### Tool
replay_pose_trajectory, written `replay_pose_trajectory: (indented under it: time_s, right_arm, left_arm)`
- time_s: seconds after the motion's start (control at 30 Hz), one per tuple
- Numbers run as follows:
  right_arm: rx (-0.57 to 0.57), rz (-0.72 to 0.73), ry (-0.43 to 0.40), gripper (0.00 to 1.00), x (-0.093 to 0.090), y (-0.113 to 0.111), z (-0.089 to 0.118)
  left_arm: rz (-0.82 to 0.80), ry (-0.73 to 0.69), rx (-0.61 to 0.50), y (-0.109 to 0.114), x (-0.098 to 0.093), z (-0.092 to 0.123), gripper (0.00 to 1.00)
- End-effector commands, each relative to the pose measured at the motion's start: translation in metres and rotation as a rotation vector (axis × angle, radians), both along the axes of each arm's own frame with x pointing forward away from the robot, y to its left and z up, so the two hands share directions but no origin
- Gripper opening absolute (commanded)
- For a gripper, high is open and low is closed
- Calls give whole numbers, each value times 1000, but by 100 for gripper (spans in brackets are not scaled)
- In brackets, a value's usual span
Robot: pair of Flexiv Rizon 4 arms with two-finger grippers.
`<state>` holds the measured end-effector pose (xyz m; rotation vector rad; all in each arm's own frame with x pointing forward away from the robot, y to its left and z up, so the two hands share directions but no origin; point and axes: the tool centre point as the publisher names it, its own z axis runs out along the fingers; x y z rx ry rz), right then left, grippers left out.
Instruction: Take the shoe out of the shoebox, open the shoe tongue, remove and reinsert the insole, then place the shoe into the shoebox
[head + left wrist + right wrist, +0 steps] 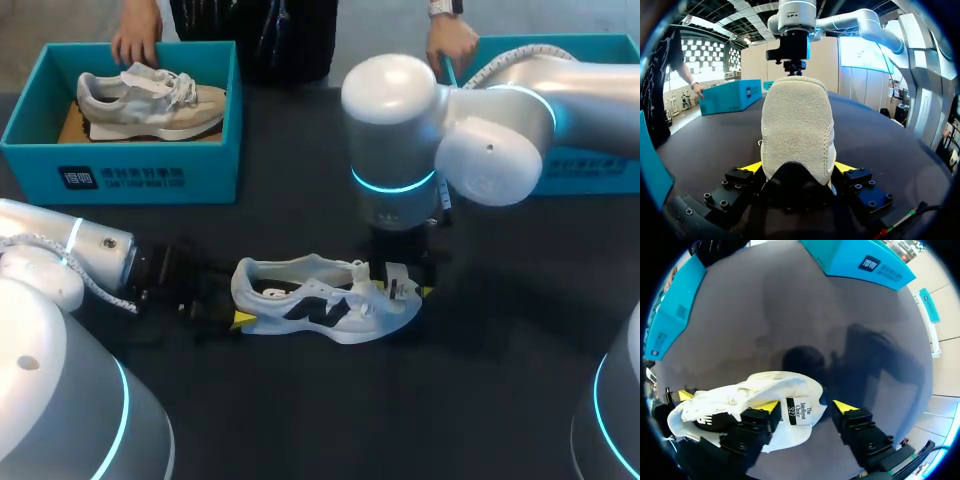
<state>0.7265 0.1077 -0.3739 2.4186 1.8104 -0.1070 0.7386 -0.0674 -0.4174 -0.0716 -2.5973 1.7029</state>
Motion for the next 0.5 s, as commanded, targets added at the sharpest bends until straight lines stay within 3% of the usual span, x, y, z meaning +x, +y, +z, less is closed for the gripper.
replay_pose_trajectory:
  time_s: [0.03,0.5]
  right_arm:
    - [-15,-11,-29,100,-7,5,10]
    - [-30,76,-99,100,-9,23,47]
  left_arm:
    - [1,-2,-1,-2,-3,-4,0]
    - [1,-2,-1,-2,-3,-4,0]
